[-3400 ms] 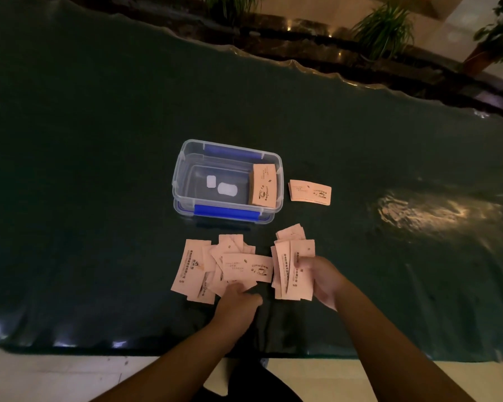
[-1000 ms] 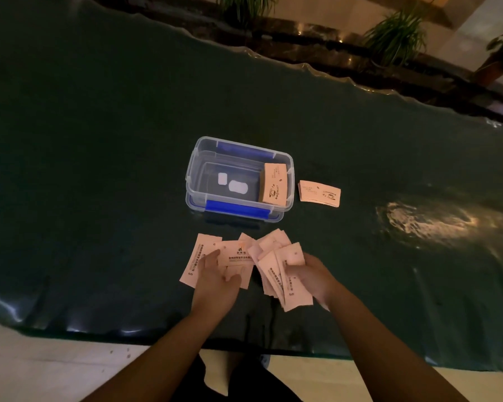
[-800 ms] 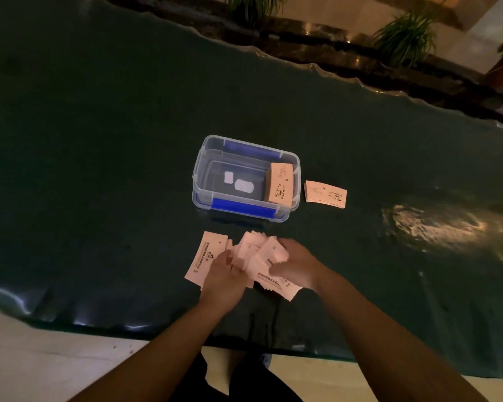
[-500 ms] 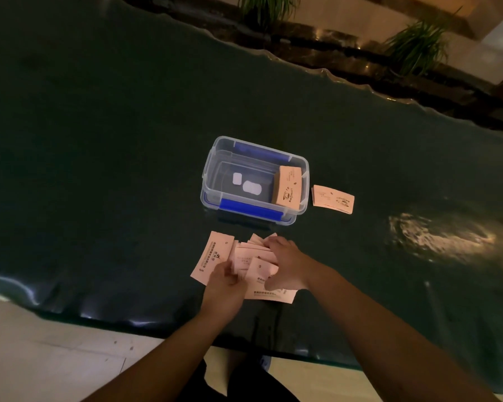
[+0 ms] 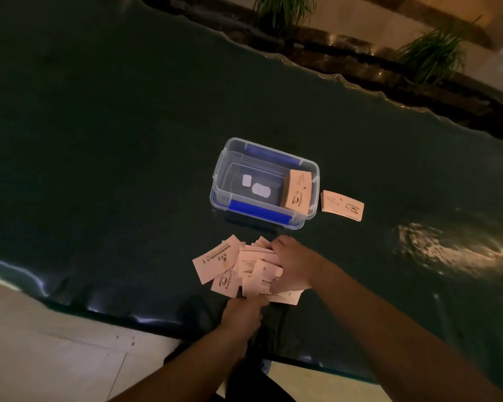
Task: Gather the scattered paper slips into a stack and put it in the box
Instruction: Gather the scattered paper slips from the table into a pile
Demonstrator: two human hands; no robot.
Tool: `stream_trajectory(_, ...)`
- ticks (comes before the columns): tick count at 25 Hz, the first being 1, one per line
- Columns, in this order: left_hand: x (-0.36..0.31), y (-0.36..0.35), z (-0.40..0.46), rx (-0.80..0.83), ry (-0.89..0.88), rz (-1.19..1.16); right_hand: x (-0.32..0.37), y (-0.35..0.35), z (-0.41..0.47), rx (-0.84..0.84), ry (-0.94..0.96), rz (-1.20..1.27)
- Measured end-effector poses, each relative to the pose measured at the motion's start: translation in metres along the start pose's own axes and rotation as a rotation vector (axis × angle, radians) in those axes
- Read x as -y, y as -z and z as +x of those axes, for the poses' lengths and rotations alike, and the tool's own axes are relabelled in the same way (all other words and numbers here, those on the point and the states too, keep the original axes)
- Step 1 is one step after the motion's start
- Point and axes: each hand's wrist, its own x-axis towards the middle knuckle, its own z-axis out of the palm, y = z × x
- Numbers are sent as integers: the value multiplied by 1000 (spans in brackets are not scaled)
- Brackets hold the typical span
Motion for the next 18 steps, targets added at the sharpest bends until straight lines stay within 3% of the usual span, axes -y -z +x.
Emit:
stream_trajectory(4,-8,-8,-7,80,45,-219,-6,-2,-4,18,-1,10)
stream_trajectory(8,-11,-18,-9,145,35,-384,0,14,-3,42,137,8)
stream_trajectory(12,-11,-23,0,122,36,-482,16,31,11,123,230,-162)
stream_trajectory(18,-17,-28,6,82,-11,-566,14,31,20,96,260,-316)
